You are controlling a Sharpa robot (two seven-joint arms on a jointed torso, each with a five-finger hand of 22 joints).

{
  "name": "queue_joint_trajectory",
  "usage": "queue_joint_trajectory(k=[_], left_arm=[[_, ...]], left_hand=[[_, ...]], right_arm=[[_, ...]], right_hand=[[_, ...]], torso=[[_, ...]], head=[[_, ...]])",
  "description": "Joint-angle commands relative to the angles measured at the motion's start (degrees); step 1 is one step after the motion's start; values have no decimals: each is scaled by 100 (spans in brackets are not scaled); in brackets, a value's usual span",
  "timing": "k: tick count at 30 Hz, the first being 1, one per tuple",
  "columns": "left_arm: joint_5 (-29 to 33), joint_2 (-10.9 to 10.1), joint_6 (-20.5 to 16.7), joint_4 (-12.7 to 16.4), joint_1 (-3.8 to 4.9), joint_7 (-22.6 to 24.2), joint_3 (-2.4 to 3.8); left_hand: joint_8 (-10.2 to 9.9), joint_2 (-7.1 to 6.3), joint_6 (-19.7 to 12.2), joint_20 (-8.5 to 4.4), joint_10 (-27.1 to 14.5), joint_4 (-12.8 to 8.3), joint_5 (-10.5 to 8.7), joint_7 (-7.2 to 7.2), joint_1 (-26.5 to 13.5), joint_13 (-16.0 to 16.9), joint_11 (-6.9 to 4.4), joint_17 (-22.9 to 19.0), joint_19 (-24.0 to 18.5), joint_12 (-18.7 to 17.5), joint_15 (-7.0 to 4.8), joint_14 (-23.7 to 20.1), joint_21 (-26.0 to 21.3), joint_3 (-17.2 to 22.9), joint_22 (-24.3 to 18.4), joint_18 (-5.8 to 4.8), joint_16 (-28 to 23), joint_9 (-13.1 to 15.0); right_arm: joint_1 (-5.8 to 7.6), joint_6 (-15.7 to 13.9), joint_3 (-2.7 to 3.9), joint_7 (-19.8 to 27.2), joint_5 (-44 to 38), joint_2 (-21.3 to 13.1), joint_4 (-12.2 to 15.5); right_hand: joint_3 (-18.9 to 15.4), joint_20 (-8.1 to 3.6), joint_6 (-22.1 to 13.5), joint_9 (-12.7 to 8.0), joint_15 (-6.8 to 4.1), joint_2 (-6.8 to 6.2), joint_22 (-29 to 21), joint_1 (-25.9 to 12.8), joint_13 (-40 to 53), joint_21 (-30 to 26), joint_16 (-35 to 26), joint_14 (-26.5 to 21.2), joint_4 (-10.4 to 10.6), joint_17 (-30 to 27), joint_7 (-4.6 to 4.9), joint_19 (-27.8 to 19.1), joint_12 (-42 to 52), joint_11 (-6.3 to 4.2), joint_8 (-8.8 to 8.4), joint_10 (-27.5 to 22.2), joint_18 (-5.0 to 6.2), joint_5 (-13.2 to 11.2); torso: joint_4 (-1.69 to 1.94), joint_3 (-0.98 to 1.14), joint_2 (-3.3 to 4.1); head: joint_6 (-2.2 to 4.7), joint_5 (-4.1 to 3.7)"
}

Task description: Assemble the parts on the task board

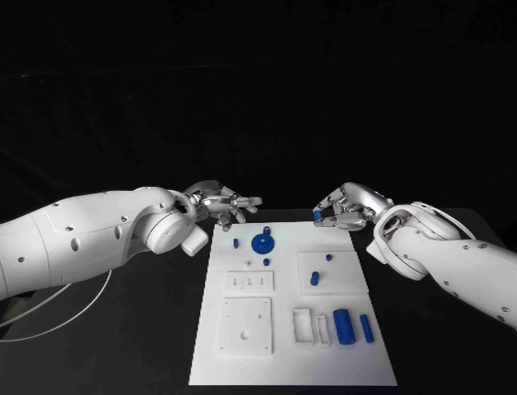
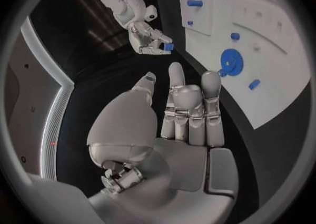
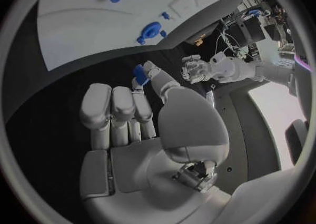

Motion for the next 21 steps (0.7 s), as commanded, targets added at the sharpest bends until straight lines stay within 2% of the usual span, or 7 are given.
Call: queue_joint_trajectory(k=[1,4,8,15,21], left_arm=[[-295,109,316,-86,37,-636,4],[-395,243,393,-177,51,-892,-1],[-516,379,464,-240,58,-1157,-8],[-693,585,411,-305,62,-1477,-13],[-821,702,398,-335,62,-1640,-14]], left_hand=[[-23,-69,-61,-37,-73,63,-27,-30,-77,182,-35,156,17,175,-38,31,-59,68,93,-60,91,577],[-22,-129,-93,-35,-108,168,-61,-39,-98,245,-32,201,30,230,-39,31,-114,106,194,-61,104,915],[-33,-147,-106,-47,-121,198,-56,-62,-99,281,-35,259,51,268,-52,36,-215,111,357,-79,145,1237],[-22,-147,-105,-42,-135,159,29,-61,-79,280,-40,219,60,265,-43,28,-252,100,412,-83,114,1309],[-28,-163,-160,-36,-153,159,13,-43,-92,275,-29,159,63,256,-36,13,-285,93,442,-83,71,1322]], right_arm=[[8,153,0,-341,-283,60,120],[23,187,0,-452,-334,133,221],[47,261,-1,-578,-383,262,268],[64,413,-20,-792,-454,514,290],[69,468,-40,-876,-481,633,300]], right_hand=[[41,-37,50,41,-32,-14,771,17,199,-9,7,1,1,-3,-15,270,16,-5,36,31,-44,-23],[72,-35,51,41,-33,-31,771,22,205,-15,0,3,21,-2,-17,273,17,-7,37,34,-39,-20],[72,-35,49,41,-32,-39,769,12,203,-22,-7,2,33,-5,-16,273,11,-7,36,30,-38,-16],[78,-34,28,39,-32,-41,765,8,198,-42,-22,2,48,-13,-11,271,-2,-5,35,21,-35,-5],[80,-34,11,38,-30,-40,764,2,195,-47,-22,5,58,-12,-9,274,-9,-3,36,18,-34,13]], torso=[[1,21,-96],[4,23,-141],[-23,26,-173],[-44,34,-196],[-38,28,-190]], head=[[-27,14],[-53,10],[-64,-1],[-83,-1],[-91,-23]])
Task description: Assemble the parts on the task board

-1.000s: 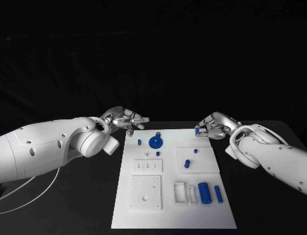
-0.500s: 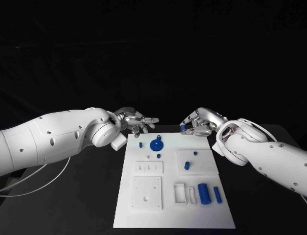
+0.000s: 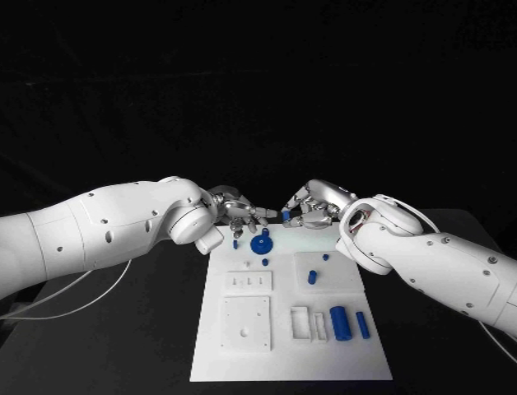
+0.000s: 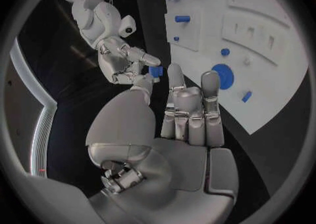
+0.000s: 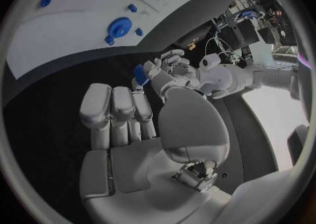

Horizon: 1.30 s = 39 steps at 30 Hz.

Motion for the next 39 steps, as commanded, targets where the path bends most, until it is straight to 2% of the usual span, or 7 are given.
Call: queue_joint_trajectory(k=[1,18,27,31,39], left_arm=[[-228,55,78,-8,16,-291,2],[-235,128,97,53,17,-312,3],[-294,161,199,51,17,-396,3],[-369,187,215,37,16,-464,3],[-418,208,179,18,16,-524,3]], left_hand=[[-28,-67,-29,-7,-40,-4,12,0,4,-1,-2,-7,33,23,-15,-7,-19,-30,5,-83,-12,2],[-25,-68,-31,-3,-49,50,-34,2,-22,-6,2,-55,49,22,-11,-14,-95,-13,84,-91,-41,-12],[-25,-60,-36,-3,-52,37,-38,5,-3,-8,3,-64,54,22,-10,-18,-118,-9,119,-95,-44,-13],[-27,-45,-54,-1,-69,14,-33,11,6,-10,8,-108,52,18,-6,-36,-140,-14,141,-97,-72,-22],[-26,16,-59,2,-87,-60,-15,12,18,-8,10,-140,57,25,-4,-47,-189,-32,198,-103,-85,-43]], right_arm=[[5,187,-8,-199,-132,43,13],[8,295,-137,-306,-238,217,-30],[7,275,-149,-324,-257,257,1],[7,268,-150,-326,-260,270,22],[7,306,-150,-328,-261,282,38]], right_hand=[[13,-34,5,38,-32,-37,764,3,195,-25,-22,6,22,-5,-1,274,-9,-4,14,18,-34,17],[-5,-33,-1,41,-31,-49,765,-4,195,-28,-28,5,38,-6,-2,278,-14,-5,15,15,-33,41],[-19,-34,1,43,-33,-58,766,-10,199,-30,-33,8,55,-7,-6,282,-9,-7,15,19,-33,65],[-24,-34,1,44,-34,-61,765,-8,201,-35,-36,7,59,-8,-5,284,-7,-9,16,19,-33,77],[-36,-34,-1,44,-33,-69,763,-7,197,-45,-39,8,66,-9,-6,284,-15,-10,15,15,-32,89]], torso=[[5,-4,4],[9,-5,23],[6,0,24],[4,-1,24],[5,2,26]], head=[[-4,-19],[-27,-25],[-45,-27],[-26,-33],[-46,-29]])
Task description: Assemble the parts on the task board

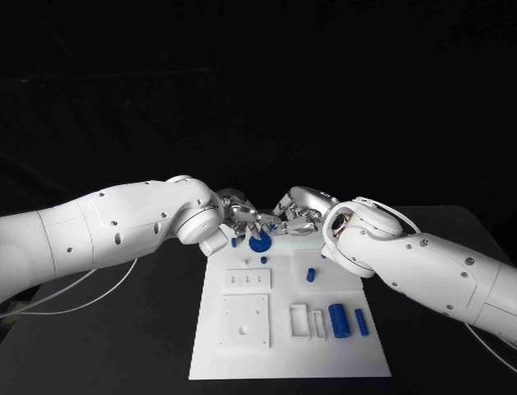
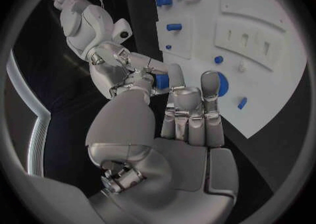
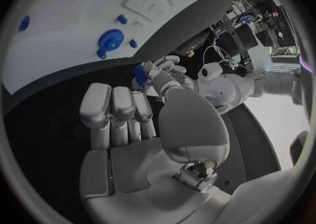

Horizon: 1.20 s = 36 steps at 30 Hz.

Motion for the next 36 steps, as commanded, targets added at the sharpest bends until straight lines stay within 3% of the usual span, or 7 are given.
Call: queue_joint_trajectory(k=[1,8,17,25,31,34,36], left_arm=[[-84,20,59,1,15,-61,3],[-98,33,-22,-17,15,-43,4],[-102,59,9,-20,14,-32,4],[-102,86,75,-32,13,-35,3],[-102,91,116,-38,12,-35,3],[-102,92,124,-40,12,-33,3],[-102,93,124,-41,12,-31,3]], left_hand=[[-26,46,-41,1,-48,-36,-14,-6,39,-6,11,-14,58,25,-5,-48,-29,-5,19,-103,-36,-11],[-26,312,-52,-3,-64,-241,101,-16,103,-14,7,-72,83,24,-9,-54,-111,-50,113,-108,-64,-26],[-25,746,-70,-22,-79,-787,696,-62,509,-38,-17,-77,101,-2,-28,-57,-188,-19,211,-134,-59,-30],[-21,852,-105,-25,-77,-1028,1097,-63,628,-64,-17,-76,104,-30,-27,-66,-223,162,278,-142,-57,-7],[-19,916,-171,-18,-71,-1295,1585,-25,564,-104,-4,-92,104,-72,-21,-78,-268,475,357,-137,-67,115],[-21,945,-200,-16,-77,-1420,1541,-4,551,-119,6,-103,105,-89,-15,-81,-284,705,391,-130,-75,158],[-17,846,-198,-9,-61,-1490,1475,11,383,-130,6,-102,110,-93,-12,-81,-304,1147,441,-121,-72,217]], right_arm=[[1,101,-1,-13,-66,13,12],[1,146,-2,-31,-69,28,7],[1,150,-2,-49,-73,39,-2],[1,143,-2,-51,-73,48,-5],[0,138,-2,-50,-73,52,-18],[0,137,-2,-49,-73,54,-27],[0,139,-2,-48,-73,55,-30]], right_hand=[[-2,-35,41,43,-34,-45,764,2,197,-14,-38,9,35,-4,-7,284,-15,-10,13,15,-32,30],[-17,-35,49,45,-35,-48,766,2,198,-11,-40,10,44,-4,-10,286,-16,-12,14,14,-34,57],[-17,-35,49,45,-35,-48,766,2,198,-11,-40,10,44,-4,-10,286,-16,-12,14,14,-34,57],[-25,-36,51,46,-35,-47,765,-1,197,-17,-52,7,55,-11,-11,287,-20,-13,13,11,-34,66],[-28,-37,54,46,-36,-46,765,-1,198,-19,-50,9,63,-9,-13,288,-19,-15,14,11,-34,87],[-28,-37,56,47,-36,-45,766,-1,198,-17,-49,10,64,-8,-13,289,-19,-15,15,11,-35,93],[-28,-37,56,47,-36,-45,766,-1,198,-17,-49,10,64,-8,-13,289,-19,-15,15,11,-35,93]], torso=[[1,0,1],[3,-3,3],[2,-4,2],[1,0,3],[3,5,7],[3,5,5],[2,5,4]], head=[[-14,14],[-34,-5],[-54,-7],[-65,8],[-67,13],[-71,5],[-73,5]])
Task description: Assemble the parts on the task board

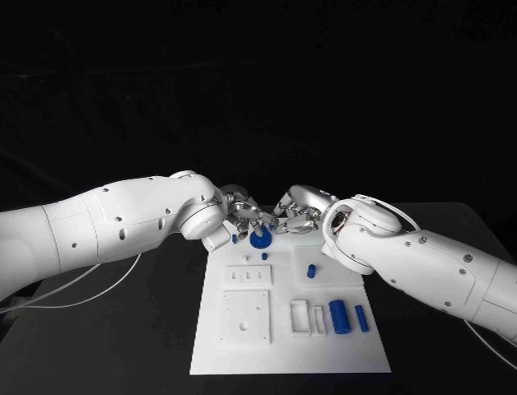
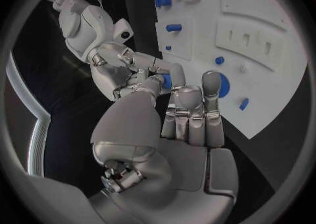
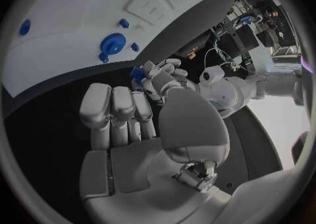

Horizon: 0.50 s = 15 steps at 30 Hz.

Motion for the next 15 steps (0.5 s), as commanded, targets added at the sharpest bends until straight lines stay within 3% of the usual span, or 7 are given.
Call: queue_joint_trajectory(k=[1,5,15], left_arm=[[-40,15,86,-6,5,8,-5],[-40,20,72,-9,5,12,-5],[-22,36,83,-15,5,11,-5]], left_hand=[[17,-30,-13,9,6,-634,-40,21,-129,-9,8,0,46,-26,7,-17,-45,899,39,-26,-29,157],[26,-54,33,7,27,-710,-13,4,-195,-10,0,50,56,-20,4,-5,-72,1072,93,-26,12,304],[32,-174,322,-61,278,-705,114,-145,-384,10,-72,634,146,8,-67,146,-193,1242,255,-93,383,1253]], right_arm=[[9,37,8,56,-33,16,13],[9,37,8,58,-33,18,7],[8,-20,8,57,-29,14,0]], right_hand=[[-3,-37,52,9,-36,-29,766,14,194,-17,-28,9,25,-3,8,289,-19,-16,40,11,-35,33],[-7,-38,51,9,-37,-33,763,10,194,-28,-29,9,29,-3,7,288,-19,-16,38,10,-34,46],[-18,-38,44,7,-37,-53,762,0,186,-34,-45,6,41,-14,7,287,-33,-16,39,3,-34,75]], torso=[[-1,1,-2],[-2,2,-2],[-4,4,-4]], head=[[-14,-7],[-2,-13],[-6,-13]])
